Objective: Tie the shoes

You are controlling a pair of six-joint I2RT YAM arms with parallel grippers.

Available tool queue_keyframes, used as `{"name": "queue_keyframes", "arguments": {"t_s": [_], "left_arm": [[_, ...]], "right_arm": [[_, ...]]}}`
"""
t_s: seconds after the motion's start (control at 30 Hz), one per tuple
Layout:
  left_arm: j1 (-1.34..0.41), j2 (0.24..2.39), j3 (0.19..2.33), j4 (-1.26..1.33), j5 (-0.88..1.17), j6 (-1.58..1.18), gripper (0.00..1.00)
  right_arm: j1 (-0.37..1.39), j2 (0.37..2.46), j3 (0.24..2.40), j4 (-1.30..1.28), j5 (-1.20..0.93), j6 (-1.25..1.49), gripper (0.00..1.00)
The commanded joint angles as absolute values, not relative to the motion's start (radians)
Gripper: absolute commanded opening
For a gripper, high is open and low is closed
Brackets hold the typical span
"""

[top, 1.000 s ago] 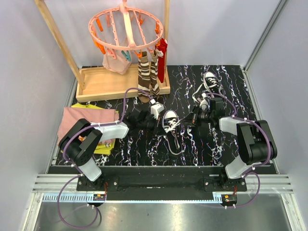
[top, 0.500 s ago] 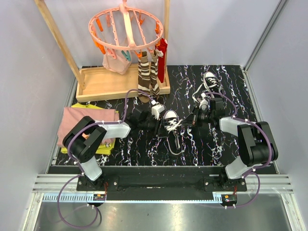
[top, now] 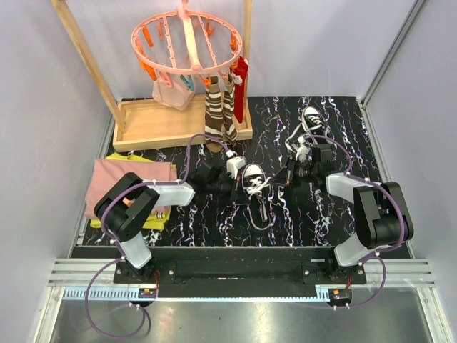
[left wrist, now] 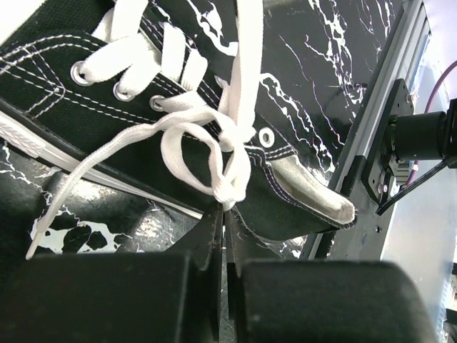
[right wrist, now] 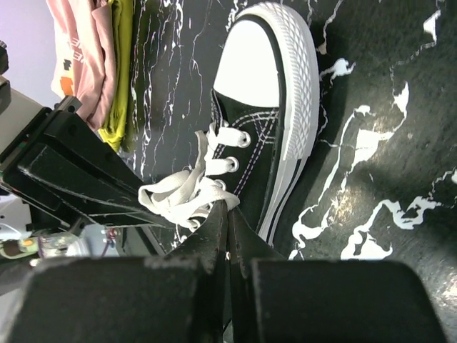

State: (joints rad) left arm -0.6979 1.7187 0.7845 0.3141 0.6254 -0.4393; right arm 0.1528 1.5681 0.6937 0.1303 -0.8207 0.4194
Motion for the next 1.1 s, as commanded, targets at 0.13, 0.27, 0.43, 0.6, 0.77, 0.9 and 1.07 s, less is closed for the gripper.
{"name": "queue_keyframes", "arguments": {"t_s": [0.13, 0.27, 0.43, 0.6, 0.77, 0.9, 1.07], "left_arm": [[-0.667, 1.612, 0.761, 0.272, 0.666, -0.379, 0.0], [-0.657, 1.606, 0.767, 0.226, 0.67, -0.361, 0.0], [-0.655, 1.611, 0.781, 0.177, 0.673, -0.341, 0.0], [-0.64, 1.601, 0.773, 0.114, 0.689, -0.315, 0.0], [-0.626, 1.592, 0.764, 0.097, 0.693, -0.311, 0.0], [-0.62, 1.594, 0.762, 0.069, 0.692, -0.307, 0.0], [-0.62, 1.611, 0.768, 0.074, 0.692, -0.308, 0.0]], "right_arm": [[0.179, 1.513, 0.758, 0.083, -0.798, 0.201, 0.0], [0.218, 1.497, 0.759, 0.055, -0.788, 0.1, 0.0], [0.248, 1.491, 0.787, 0.026, -0.775, 0.035, 0.0], [0.259, 1.502, 0.822, -0.038, -0.741, 0.005, 0.0], [0.279, 1.499, 0.848, -0.089, -0.721, -0.083, 0.0], [0.296, 1.494, 0.864, -0.127, -0.718, -0.155, 0.0], [0.304, 1.486, 0.887, -0.167, -0.75, -0.204, 0.26]]}}
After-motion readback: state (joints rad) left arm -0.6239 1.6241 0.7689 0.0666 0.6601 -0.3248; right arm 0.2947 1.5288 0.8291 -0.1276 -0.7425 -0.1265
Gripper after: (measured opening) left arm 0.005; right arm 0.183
